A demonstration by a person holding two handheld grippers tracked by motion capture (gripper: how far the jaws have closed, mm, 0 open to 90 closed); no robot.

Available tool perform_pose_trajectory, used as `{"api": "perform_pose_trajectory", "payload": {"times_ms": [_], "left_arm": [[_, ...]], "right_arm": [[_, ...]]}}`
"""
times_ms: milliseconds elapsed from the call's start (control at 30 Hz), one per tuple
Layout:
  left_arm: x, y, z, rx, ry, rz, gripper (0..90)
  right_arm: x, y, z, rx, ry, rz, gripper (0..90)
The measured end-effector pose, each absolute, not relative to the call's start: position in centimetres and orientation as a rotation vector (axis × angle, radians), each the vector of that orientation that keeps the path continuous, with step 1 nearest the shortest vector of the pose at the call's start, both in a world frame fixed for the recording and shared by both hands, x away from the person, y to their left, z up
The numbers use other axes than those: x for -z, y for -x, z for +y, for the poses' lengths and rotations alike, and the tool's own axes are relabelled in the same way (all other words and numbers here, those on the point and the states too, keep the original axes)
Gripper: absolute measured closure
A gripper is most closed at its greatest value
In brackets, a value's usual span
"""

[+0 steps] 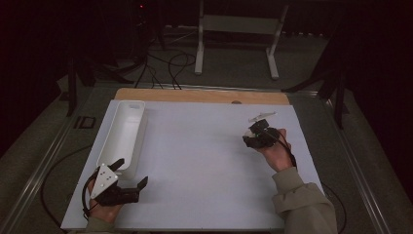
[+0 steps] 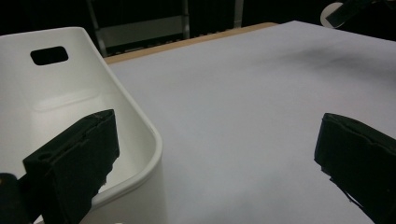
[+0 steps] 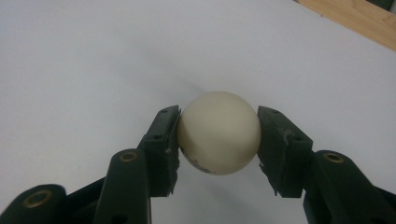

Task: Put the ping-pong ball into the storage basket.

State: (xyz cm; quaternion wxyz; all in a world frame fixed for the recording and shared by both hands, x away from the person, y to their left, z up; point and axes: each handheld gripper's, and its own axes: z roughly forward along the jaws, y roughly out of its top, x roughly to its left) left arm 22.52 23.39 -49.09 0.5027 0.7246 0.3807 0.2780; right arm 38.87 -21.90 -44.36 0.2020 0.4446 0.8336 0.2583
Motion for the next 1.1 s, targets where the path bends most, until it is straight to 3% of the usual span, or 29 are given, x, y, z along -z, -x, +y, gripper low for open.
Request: {"api": "perform_pose_trajectory", "payload": {"times_ms": [1100], "left_arm": [[49.1, -22.5, 23.4, -0.671, -1.752, 0.918, 0.4]], "right_arm": [[43.6, -38.5, -19.9, -0.781, -1.177, 2.343, 50.7]]}}
